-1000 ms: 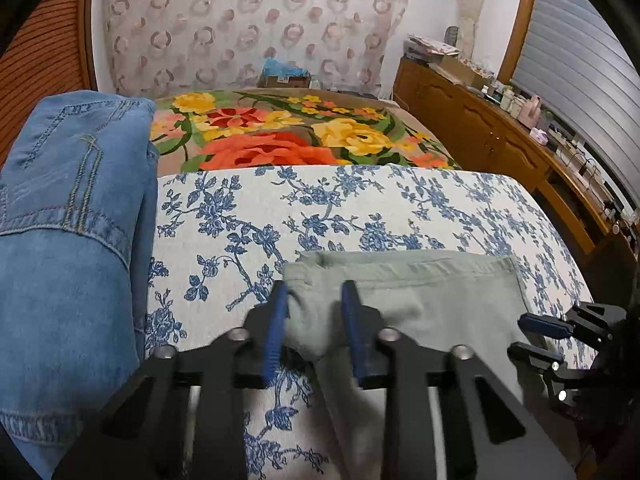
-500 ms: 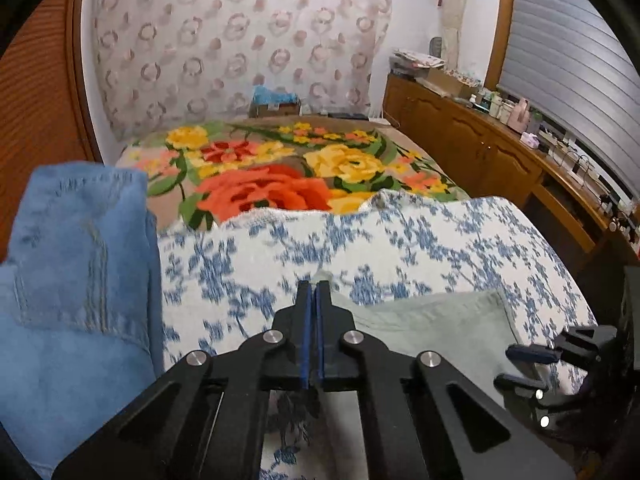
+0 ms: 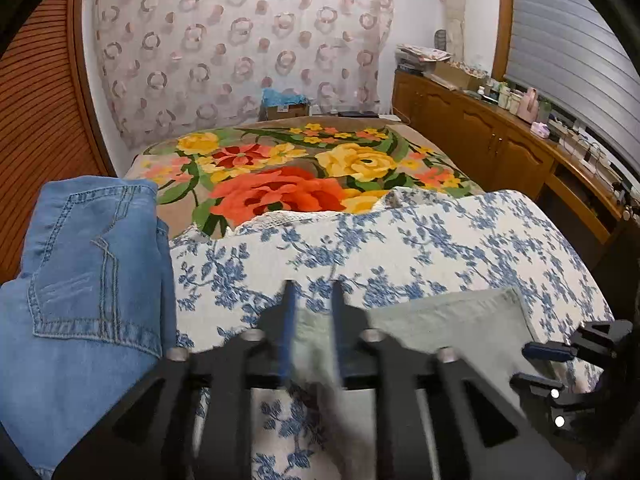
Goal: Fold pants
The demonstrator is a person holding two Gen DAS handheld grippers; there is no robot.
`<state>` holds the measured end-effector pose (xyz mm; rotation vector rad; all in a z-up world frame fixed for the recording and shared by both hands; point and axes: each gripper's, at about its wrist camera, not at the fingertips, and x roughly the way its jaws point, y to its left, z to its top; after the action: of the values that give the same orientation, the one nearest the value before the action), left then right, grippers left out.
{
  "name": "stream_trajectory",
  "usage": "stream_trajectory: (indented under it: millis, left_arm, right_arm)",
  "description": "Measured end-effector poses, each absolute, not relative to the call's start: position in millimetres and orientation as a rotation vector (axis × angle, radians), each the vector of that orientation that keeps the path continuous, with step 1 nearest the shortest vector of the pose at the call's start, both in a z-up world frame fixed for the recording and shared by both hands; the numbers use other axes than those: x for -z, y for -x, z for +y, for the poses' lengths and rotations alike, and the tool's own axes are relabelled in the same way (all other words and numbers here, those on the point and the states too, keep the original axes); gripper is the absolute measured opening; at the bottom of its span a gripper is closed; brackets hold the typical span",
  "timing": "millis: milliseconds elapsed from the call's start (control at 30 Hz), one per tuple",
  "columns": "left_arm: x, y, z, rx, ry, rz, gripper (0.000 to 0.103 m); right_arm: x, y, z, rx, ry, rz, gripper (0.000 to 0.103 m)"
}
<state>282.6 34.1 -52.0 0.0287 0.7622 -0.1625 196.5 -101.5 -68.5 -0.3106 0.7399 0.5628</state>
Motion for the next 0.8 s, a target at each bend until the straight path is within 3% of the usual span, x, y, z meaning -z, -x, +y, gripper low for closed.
stream_trajectory:
  millis: [67,100,167,800]
  left_arm:
    - [51.2,-276.8,32.3,0.167,-0.03,0.757,0.05]
    - [51.2,-273.8,31.0,0.173,-0.033,0.754,0.053]
    - [53.2,-266.9,28.2,0.183,-0.039,0.764,0.072]
    - [63.6,-199.9,9.6,0.237,-0.032,0.789,0.073]
  right_arm:
    - [68.6,-196.8,-101.6,-0.563,0.31,0.74,0.03]
    - [68.5,-196.5,-101.5,-0.563,0.311,0.74,0.03]
    - [68.6,-196.6,-101.5,-0.562,0.31,0.74,0.03]
    - [69.4,-196.6,-102.8,-0.559,0.3,0.742,0.034]
